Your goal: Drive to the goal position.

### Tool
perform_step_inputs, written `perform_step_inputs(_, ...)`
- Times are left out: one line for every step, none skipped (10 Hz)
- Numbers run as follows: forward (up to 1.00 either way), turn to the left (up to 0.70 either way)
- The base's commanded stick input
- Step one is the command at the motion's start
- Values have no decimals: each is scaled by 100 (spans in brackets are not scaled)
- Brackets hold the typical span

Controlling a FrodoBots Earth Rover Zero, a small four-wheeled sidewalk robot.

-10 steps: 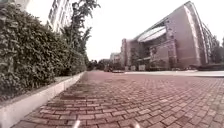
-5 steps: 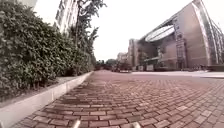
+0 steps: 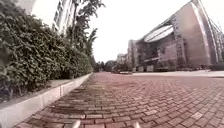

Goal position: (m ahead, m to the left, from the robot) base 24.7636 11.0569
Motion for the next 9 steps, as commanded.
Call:
perform_step_inputs(70, -11)
perform_step_inputs(70, -6)
perform_step_inputs(70, 0)
perform_step_inputs(70, -3)
perform_step_inputs(70, -7)
perform_step_inputs(70, 0)
perform_step_inputs(70, 0)
perform_step_inputs(70, -10)
perform_step_inputs(70, -5)
